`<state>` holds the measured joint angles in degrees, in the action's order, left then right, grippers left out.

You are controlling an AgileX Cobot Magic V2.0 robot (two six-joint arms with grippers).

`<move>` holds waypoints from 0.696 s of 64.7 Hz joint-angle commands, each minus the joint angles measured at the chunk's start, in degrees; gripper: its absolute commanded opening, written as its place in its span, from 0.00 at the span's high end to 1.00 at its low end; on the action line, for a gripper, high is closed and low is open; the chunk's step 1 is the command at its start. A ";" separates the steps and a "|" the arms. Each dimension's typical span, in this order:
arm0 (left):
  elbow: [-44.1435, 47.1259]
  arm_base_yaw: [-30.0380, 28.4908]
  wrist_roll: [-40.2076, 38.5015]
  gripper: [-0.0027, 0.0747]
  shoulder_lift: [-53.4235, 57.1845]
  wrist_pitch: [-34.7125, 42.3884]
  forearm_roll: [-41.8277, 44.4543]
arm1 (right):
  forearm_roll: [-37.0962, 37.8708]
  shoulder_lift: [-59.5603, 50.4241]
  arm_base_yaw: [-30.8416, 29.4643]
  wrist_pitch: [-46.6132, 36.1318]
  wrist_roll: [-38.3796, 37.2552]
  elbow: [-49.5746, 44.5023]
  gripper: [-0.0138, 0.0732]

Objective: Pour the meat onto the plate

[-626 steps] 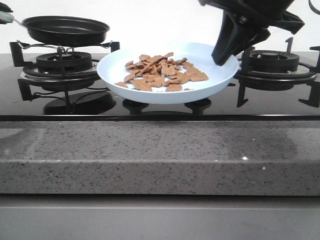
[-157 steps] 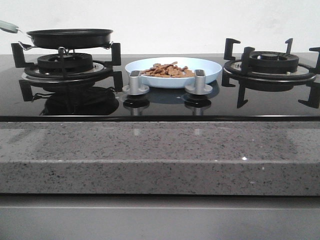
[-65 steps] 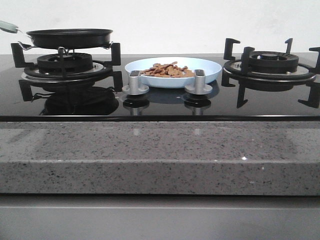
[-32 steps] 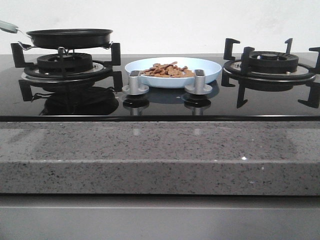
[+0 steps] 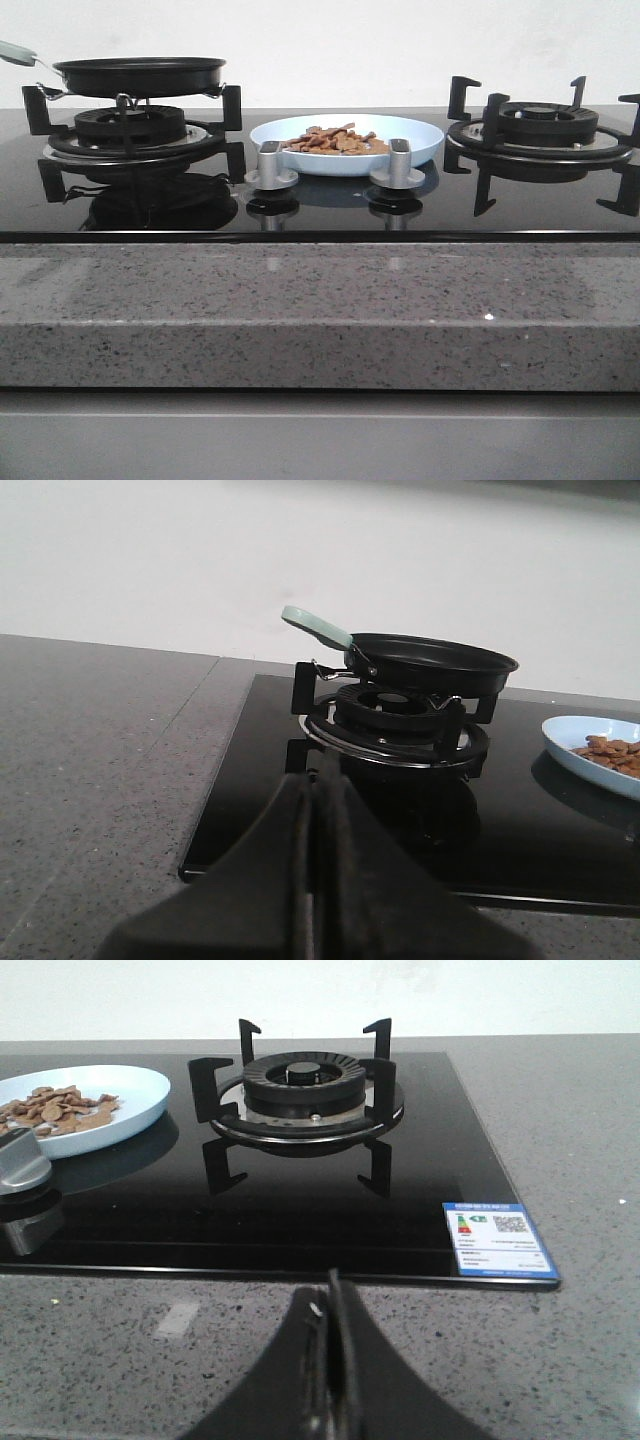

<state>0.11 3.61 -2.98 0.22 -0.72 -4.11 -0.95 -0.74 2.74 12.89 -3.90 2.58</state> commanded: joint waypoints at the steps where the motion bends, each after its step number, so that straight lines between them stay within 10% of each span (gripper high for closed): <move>1: 0.39 -0.11 -0.61 0.99 0.89 4.81 0.10 | 0.56 -0.83 -0.06 -10.71 0.41 -1.31 0.98; 45: 0.39 -0.11 -0.61 0.99 0.89 4.81 0.10 | 0.95 -0.83 -0.66 -14.17 0.41 -3.77 0.98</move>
<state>0.11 3.61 -2.98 0.22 -0.72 -4.11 -0.73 -0.74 2.50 3.48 -3.81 -1.42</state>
